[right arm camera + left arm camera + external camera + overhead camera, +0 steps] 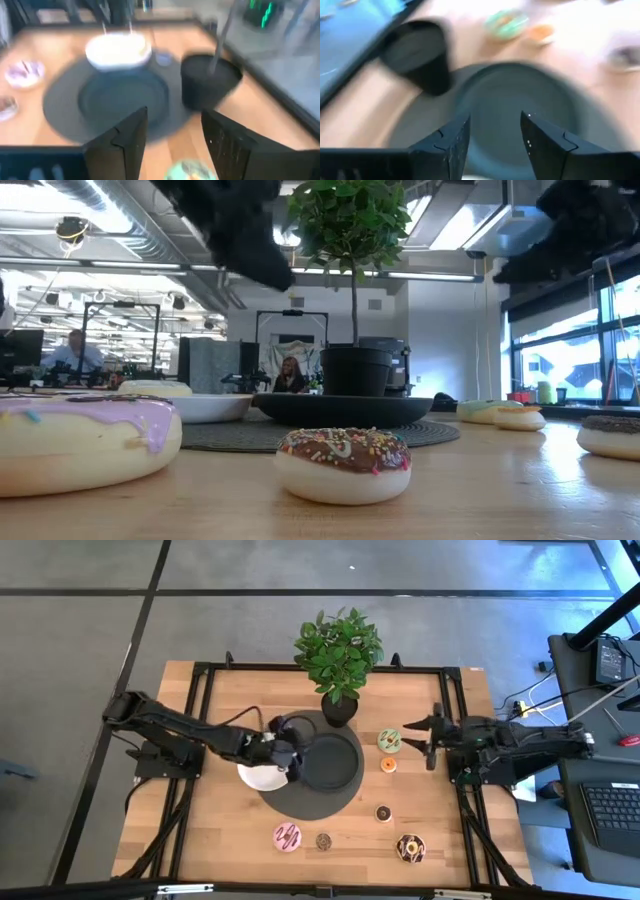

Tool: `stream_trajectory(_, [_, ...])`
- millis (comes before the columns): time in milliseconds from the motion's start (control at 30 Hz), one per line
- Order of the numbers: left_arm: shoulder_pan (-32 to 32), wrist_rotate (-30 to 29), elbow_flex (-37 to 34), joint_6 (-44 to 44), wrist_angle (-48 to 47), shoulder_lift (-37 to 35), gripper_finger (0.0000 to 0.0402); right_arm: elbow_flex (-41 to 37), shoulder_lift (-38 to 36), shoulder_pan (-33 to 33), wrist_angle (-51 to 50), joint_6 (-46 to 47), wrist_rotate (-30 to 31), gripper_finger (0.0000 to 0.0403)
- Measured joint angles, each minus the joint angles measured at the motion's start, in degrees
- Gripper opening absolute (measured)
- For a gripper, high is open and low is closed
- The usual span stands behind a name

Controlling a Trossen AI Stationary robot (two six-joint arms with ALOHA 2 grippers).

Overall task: Pick & Place donuts
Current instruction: Put the small orange donut on the black plate

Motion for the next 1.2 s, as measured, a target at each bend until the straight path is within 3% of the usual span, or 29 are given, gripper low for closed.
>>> stream_trajectory(167, [1.1,17.5,-9.4,5.9,24.8,-3.7,0.0169,5.3,14.7,0.7,-6.6,3.8,-1.3,0.0189])
stream_trajectory(300, [1.3,23.0,-15.6,8.6,38.3,-5.9,0.0169,5.4,24.1,2.7,-5.9,2.4,-7.9,0.0189])
stream_trajectory(633, [1.3,14.5,-18.5,10.0,40.5,-8.0,0.0169,5.4,39.7,6.8,-2.9,6.0,-8.5,0.0189])
stream_trajectory(1067, [1.3,14.4,-18.6,10.0,36.4,-7.7,0.0169,5.4,48.4,7.4,0.3,5.4,-6.1,0.0188])
stream_trajectory(1200, [1.3,14.4,-18.6,10.1,36.4,-7.7,0.0169,5.4,49.2,7.4,0.4,5.6,-6.1,0.017])
